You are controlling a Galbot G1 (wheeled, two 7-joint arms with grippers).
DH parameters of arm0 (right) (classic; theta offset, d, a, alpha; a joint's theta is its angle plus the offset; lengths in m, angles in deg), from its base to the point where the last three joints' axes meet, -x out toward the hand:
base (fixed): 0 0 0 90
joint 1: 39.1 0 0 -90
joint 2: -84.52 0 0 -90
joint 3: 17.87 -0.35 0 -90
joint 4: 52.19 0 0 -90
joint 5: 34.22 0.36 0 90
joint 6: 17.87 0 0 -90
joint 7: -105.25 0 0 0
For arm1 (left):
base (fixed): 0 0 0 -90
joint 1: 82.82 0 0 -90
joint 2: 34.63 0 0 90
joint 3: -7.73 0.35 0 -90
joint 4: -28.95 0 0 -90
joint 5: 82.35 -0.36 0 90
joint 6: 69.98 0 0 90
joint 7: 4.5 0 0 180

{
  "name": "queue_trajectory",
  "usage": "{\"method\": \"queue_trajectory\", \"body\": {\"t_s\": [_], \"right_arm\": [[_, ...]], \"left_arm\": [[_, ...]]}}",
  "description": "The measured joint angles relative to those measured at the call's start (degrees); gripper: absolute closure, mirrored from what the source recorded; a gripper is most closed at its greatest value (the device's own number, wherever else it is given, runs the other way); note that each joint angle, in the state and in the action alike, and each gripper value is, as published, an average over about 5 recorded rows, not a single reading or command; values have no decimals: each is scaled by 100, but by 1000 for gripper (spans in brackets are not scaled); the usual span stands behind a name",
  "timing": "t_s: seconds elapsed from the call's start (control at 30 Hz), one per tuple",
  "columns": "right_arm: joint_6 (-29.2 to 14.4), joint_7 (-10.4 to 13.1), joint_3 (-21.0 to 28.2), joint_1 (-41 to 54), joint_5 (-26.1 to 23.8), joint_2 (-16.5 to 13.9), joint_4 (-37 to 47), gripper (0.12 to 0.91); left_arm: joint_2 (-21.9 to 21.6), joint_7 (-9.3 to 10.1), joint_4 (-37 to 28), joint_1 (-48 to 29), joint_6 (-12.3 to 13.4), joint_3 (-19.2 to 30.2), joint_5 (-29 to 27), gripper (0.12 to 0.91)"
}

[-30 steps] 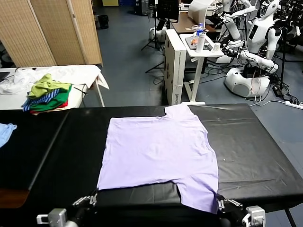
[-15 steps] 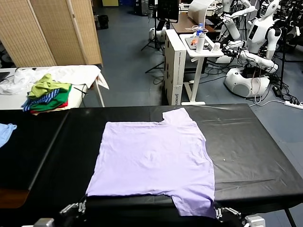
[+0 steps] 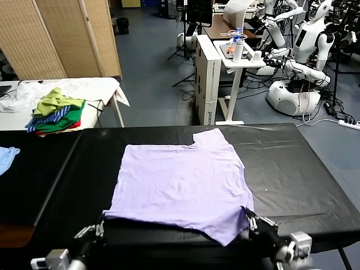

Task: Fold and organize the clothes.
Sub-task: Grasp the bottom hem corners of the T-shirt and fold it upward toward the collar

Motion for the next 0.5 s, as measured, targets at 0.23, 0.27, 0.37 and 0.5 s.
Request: {"method": "queue_trajectory", "body": {"t_s": [0.23, 0.27, 0.37, 0.5], "right_arm": [[41, 34, 504, 943, -18, -24, 564, 886], [43, 35, 575, 1033, -33, -23, 624, 886], [51, 37, 794, 1272, -84, -14, 798, 886], [65, 37, 1052, 1539, -142, 8, 1018, 886]], "left_arm": [[-212, -25, -328, -489, 10, 99, -81, 886], [-250, -25, -368, -548, 10, 111, -81, 886], [-375, -28, -487, -722, 8, 163, -79, 886], [-562, -51, -660, -914, 6, 246, -74, 886]]}}
